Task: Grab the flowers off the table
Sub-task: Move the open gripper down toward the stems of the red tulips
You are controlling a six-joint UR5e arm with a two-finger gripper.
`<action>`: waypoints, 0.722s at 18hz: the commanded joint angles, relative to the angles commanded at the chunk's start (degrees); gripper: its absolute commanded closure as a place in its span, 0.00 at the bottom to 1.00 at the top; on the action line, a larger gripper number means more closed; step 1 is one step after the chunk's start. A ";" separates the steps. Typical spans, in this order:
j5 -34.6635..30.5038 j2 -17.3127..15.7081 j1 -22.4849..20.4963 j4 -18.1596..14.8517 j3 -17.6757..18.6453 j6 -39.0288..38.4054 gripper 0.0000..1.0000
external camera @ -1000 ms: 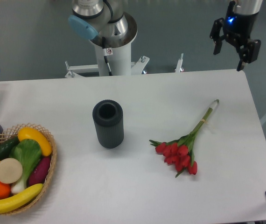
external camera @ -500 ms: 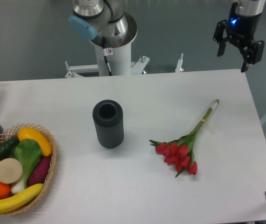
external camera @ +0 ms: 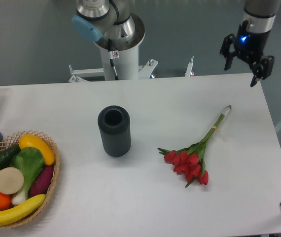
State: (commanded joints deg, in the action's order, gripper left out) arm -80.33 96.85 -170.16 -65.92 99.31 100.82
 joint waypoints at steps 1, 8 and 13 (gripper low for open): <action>0.00 0.26 0.44 0.00 0.18 -0.70 0.00; 0.00 6.58 5.88 3.94 0.44 -11.86 0.00; 0.09 10.02 8.53 13.70 4.92 -15.39 0.00</action>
State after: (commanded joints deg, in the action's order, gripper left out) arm -80.24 106.87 -161.63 -52.22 104.23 85.43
